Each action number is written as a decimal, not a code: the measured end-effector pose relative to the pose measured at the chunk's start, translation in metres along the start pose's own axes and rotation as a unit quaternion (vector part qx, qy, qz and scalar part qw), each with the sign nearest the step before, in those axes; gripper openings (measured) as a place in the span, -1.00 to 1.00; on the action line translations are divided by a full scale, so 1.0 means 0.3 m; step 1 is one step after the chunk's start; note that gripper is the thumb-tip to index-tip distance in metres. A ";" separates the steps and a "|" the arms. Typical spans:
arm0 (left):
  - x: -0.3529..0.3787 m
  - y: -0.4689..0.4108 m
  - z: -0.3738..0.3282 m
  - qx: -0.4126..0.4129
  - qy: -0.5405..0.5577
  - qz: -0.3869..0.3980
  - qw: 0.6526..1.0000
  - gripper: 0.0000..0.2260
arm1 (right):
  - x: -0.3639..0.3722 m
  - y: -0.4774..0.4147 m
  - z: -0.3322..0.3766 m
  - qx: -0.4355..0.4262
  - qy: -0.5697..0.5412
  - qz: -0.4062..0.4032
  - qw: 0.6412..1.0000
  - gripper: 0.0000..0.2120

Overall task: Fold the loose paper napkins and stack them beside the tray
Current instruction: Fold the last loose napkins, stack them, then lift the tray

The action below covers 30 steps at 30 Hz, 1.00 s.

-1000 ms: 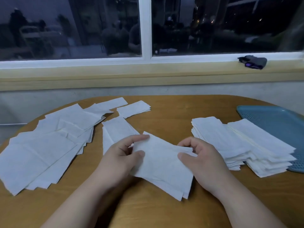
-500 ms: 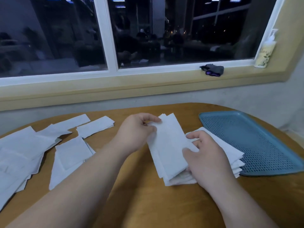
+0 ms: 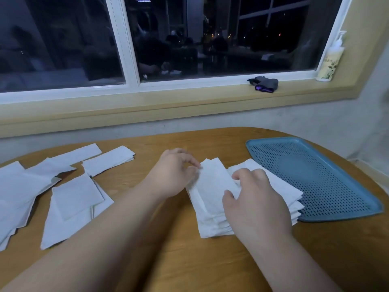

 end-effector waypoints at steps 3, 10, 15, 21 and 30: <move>-0.054 0.095 0.011 0.021 0.025 -0.046 0.998 -0.88 | 0.004 0.060 0.045 -0.051 -0.044 -0.002 0.998 -0.75; -0.184 0.435 0.197 -0.003 0.007 -0.084 0.996 -0.87 | 0.112 0.192 0.248 -0.204 -0.106 0.041 0.972 -0.80; -0.327 0.624 0.381 -0.065 -0.060 -0.130 0.987 -0.85 | 0.225 0.206 0.436 -0.243 -0.106 0.100 0.959 -0.80; -0.386 0.723 0.502 -0.106 -0.099 -0.225 0.964 -0.81 | 0.372 0.134 0.657 -0.268 -0.103 0.108 0.952 -0.81; -0.410 0.715 0.576 -0.176 0.022 -0.291 0.940 -0.63 | 0.530 0.068 0.901 -0.311 -0.064 0.107 0.942 -0.55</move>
Point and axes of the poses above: each hand's wrist, its own y-axis away from the middle knuckle, its own x-axis out of the palm, z = x × y, the point moved 3 cm from there along -y, towards the middle knuckle, and after that the axes turned 5 degrees about y, right-handed, at the moved point
